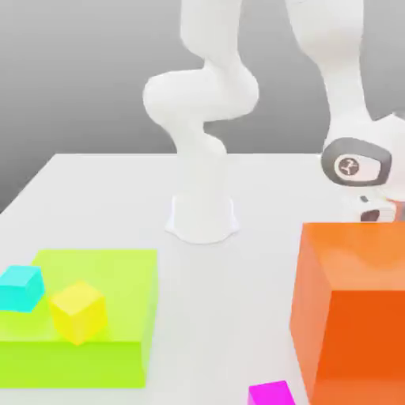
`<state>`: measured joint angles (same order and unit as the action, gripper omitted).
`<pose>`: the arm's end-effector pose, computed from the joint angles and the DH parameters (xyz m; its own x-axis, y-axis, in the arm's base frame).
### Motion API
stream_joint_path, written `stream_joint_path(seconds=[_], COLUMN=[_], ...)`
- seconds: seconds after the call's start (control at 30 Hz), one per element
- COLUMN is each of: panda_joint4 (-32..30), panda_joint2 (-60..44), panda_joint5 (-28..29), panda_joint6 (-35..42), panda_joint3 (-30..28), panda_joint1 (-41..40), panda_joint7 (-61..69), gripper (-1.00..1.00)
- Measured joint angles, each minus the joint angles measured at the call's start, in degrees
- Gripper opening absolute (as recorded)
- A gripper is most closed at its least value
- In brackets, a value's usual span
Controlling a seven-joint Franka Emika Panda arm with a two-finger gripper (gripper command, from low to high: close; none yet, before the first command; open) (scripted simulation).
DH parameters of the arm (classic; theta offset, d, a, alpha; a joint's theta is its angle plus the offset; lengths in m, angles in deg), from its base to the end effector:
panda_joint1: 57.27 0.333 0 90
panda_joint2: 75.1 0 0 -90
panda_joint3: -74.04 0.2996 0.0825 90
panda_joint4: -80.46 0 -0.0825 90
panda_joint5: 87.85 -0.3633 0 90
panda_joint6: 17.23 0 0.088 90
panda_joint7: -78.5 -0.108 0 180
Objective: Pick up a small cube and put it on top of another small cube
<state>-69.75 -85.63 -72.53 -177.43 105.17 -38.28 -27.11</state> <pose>0.2544 0.3384 0.2001 0.7477 -0.6640 -0.0056 -0.6639 -0.7473 -0.0277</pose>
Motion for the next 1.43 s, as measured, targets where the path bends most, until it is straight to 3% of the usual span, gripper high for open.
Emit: stream_joint_path(seconds=[0.23,0.4,0.63,0.93,1.2,1.3,1.33,1.43], panda_joint4=[13.7,23.25,33.73,29.05,13.73,9.78,9.07,9.07], panda_joint2=[-4.8,-5.76,-3.57,4.44,15.22,12.24,11.01,11.01], panda_joint5=[-5.24,-9.8,-14.84,-16.35,-17.35,-16.3,-15.8,-15.81], panda_joint6=[10.8,19.68,29.1,29.43,27.31,21.32,19.45,19.45], panda_joint3=[6.07,8.09,4.39,-6.29,-17.64,-18.2,-18.49,-18.5], panda_joint1=[-0.93,-6.02,-17.35,-31.75,-52.92,-53.88,-53.69,-54.06], panda_joint7=[12.09,24.49,42.55,50.19,52.64,52.1,51.76,51.77], gripper=[-1.0,-1.0,-1.0,-1.0,-1.0,-1.0,1.0,1.0])
